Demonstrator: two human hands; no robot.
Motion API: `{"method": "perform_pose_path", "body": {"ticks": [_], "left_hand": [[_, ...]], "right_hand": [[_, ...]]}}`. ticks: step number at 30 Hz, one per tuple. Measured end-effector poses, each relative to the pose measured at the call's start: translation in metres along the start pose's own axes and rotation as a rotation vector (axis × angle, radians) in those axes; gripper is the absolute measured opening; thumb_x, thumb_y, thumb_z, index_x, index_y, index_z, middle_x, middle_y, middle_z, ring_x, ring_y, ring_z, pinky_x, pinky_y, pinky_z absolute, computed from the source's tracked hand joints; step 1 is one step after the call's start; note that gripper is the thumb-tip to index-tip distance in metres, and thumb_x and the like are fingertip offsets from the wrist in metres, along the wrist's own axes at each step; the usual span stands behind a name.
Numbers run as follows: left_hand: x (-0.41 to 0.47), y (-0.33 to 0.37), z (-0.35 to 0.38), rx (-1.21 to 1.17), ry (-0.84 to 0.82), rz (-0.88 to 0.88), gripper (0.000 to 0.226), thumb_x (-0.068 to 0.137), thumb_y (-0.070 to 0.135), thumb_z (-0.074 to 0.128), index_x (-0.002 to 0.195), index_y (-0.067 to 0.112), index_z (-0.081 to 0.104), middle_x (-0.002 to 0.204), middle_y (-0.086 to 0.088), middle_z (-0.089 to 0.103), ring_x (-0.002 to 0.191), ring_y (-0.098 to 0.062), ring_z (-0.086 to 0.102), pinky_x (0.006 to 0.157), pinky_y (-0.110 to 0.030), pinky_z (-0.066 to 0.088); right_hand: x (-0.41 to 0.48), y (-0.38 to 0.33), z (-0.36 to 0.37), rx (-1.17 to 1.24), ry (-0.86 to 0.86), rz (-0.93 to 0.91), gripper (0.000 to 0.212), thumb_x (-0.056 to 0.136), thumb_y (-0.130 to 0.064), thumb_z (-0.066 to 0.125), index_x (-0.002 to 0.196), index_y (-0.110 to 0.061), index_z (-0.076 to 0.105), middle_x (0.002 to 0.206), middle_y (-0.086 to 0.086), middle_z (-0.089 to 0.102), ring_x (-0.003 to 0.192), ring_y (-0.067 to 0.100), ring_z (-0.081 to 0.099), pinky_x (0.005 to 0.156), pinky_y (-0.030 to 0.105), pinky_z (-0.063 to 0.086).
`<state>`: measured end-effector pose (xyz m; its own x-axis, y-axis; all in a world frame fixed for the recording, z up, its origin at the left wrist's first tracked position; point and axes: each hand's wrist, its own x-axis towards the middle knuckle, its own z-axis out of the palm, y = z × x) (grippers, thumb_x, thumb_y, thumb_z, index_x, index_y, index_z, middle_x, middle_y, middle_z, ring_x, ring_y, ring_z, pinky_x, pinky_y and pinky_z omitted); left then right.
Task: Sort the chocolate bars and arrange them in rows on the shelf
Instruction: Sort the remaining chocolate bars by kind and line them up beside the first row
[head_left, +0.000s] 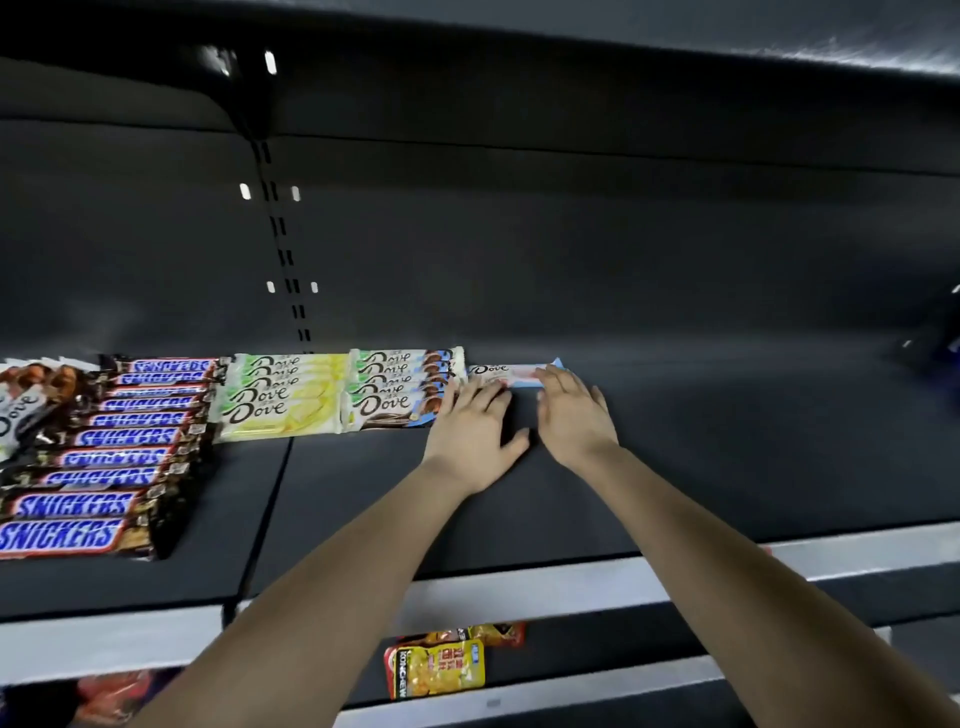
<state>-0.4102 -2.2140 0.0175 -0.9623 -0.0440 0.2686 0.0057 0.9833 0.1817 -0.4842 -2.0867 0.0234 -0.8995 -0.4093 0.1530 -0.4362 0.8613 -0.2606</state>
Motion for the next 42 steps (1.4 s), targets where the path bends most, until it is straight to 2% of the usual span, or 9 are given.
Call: {"method": "perform_pose_path", "body": {"ticks": [5,8,11,14,20,25,33,37,42], "left_hand": [[0.003,-0.001,0.011,-0.058,0.026,-0.041,0.058,0.094,0.044,0.036,0.143,0.014,0.032,0.155,0.0,0.022,0.145,-0.016,0.006,0.118,-0.035,-0.006],[0.003,0.0,0.011,-0.082,0.07,-0.076,0.062,0.094,0.041,0.038,0.147,0.013,0.022,0.158,0.0,0.011,0.146,-0.018,-0.003,0.117,-0.035,-0.007],[0.003,0.0,0.01,-0.081,0.183,-0.22,0.072,0.091,0.04,0.042,0.149,0.01,0.011,0.158,-0.004,0.003,0.146,-0.022,-0.006,0.116,-0.037,-0.01],[0.004,0.0,0.011,-0.076,0.179,-0.352,0.079,0.09,0.042,0.043,0.149,0.005,0.004,0.158,-0.011,0.0,0.145,-0.026,-0.006,0.115,-0.038,-0.011],[0.007,0.0,0.014,-0.065,0.139,-0.405,0.084,0.087,0.043,0.044,0.147,0.002,0.003,0.157,-0.015,0.0,0.145,-0.03,-0.005,0.116,-0.04,-0.008],[0.007,0.0,0.013,-0.058,0.12,-0.41,0.083,0.087,0.043,0.042,0.147,0.001,0.003,0.157,-0.016,0.001,0.145,-0.029,-0.004,0.116,-0.04,-0.007],[0.006,0.0,0.01,-0.043,0.097,-0.411,0.083,0.088,0.044,0.04,0.147,0.0,0.002,0.157,-0.016,0.002,0.145,-0.029,-0.004,0.117,-0.04,-0.007],[0.006,0.001,0.009,-0.046,0.092,-0.413,0.083,0.088,0.045,0.04,0.147,0.0,0.001,0.157,-0.015,0.002,0.145,-0.028,-0.006,0.116,-0.04,-0.009],[0.007,0.0,0.009,-0.047,0.085,-0.417,0.085,0.089,0.046,0.04,0.147,-0.001,-0.001,0.157,-0.016,0.001,0.145,-0.029,-0.007,0.116,-0.04,-0.01]], "right_hand": [[0.011,0.01,0.002,-0.002,-0.02,-0.007,0.046,0.099,-0.017,0.027,0.145,-0.016,0.024,0.154,-0.004,0.021,0.143,0.012,0.011,0.117,0.042,0.01],[0.02,0.012,0.004,-0.02,-0.047,-0.024,0.047,0.099,-0.016,0.028,0.146,-0.017,0.023,0.154,-0.004,0.019,0.143,0.013,0.008,0.117,0.044,0.009],[0.027,0.014,0.004,-0.037,-0.076,-0.035,0.048,0.099,-0.018,0.028,0.147,-0.02,0.02,0.155,-0.005,0.016,0.144,0.014,0.005,0.117,0.046,0.008],[0.031,0.014,0.007,-0.046,-0.113,-0.034,0.047,0.101,-0.024,0.026,0.147,-0.026,0.019,0.155,-0.007,0.016,0.144,0.019,0.003,0.116,0.05,0.007],[0.041,0.014,0.007,-0.086,-0.1,-0.025,0.048,0.097,-0.035,0.035,0.142,-0.021,0.031,0.139,-0.001,0.029,0.132,0.024,0.019,0.113,0.055,0.011],[0.048,0.007,0.003,0.004,-0.132,0.009,0.041,0.093,-0.025,0.044,0.133,-0.018,0.04,0.137,0.002,0.036,0.129,0.026,0.026,0.112,0.055,0.015],[0.053,0.002,0.001,-0.136,0.046,-0.096,0.047,0.089,-0.02,0.056,0.134,-0.02,0.041,0.13,0.004,0.04,0.12,0.026,0.034,0.109,0.046,0.026],[0.055,-0.002,0.005,-0.171,0.147,-0.069,0.043,0.089,-0.017,0.055,0.131,-0.024,0.045,0.128,0.002,0.044,0.116,0.024,0.04,0.1,0.038,0.032],[0.058,-0.011,0.01,-0.228,0.24,-0.024,0.039,0.087,-0.023,0.059,0.125,-0.021,0.046,0.122,0.004,0.051,0.113,0.025,0.046,0.094,0.04,0.034]]}}
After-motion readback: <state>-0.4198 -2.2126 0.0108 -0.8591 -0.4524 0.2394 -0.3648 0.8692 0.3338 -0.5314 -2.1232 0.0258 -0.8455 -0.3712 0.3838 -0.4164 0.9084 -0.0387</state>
